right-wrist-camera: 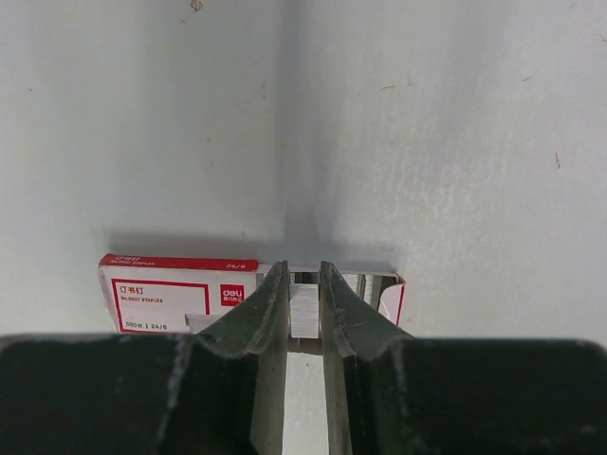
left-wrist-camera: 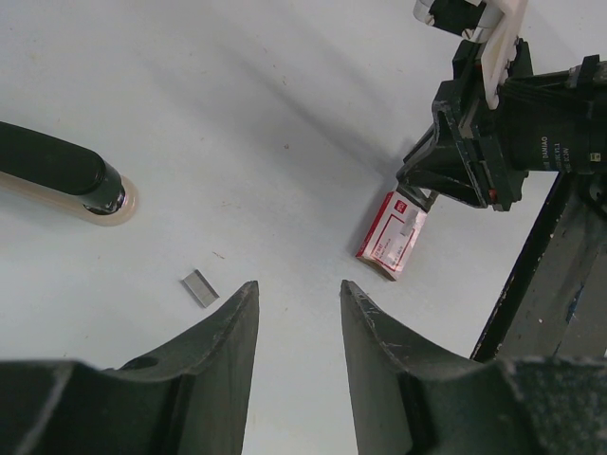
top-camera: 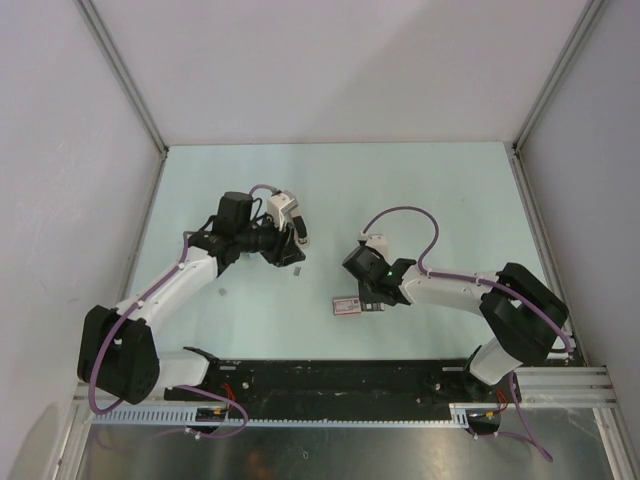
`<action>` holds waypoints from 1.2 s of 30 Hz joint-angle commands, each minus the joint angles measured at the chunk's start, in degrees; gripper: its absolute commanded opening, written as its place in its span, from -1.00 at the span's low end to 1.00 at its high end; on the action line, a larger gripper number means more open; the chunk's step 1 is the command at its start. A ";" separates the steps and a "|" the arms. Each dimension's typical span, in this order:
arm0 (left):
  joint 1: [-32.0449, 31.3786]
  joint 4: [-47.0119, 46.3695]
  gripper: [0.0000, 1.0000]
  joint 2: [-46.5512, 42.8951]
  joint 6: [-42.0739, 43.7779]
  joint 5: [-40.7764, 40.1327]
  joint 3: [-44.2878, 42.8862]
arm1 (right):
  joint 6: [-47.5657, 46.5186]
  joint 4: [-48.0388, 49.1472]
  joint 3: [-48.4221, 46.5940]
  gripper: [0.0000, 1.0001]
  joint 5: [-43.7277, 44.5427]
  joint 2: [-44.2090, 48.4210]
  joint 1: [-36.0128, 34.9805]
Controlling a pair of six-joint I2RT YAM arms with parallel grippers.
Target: Unload the staples from the stapler
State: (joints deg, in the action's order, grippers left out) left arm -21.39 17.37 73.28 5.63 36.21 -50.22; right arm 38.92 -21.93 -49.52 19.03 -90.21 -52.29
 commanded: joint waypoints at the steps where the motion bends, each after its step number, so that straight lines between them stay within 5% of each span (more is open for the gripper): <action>1: -0.41 -0.24 -0.11 -1.91 3.20 2.02 0.51 | 0.37 1.40 0.38 -0.62 0.71 -0.31 -0.27; 14: -0.41 -0.14 -0.11 -1.73 3.16 2.22 0.30 | 1.27 1.32 0.47 -0.56 0.40 -0.59 -1.13; 23: -0.41 -0.06 -0.11 -1.99 3.01 2.39 0.38 | 1.17 2.00 0.50 -0.07 -0.42 -0.11 -0.74; 36: -0.75 -0.03 -0.12 -1.35 2.89 2.71 0.21 | 1.46 2.01 0.32 -0.09 -2.29 4.07 -0.53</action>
State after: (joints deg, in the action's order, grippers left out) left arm -21.52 17.37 73.28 5.61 36.47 -50.22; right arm 39.42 -20.75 -49.50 17.06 -88.31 -52.97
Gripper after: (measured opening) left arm 0.447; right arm 0.465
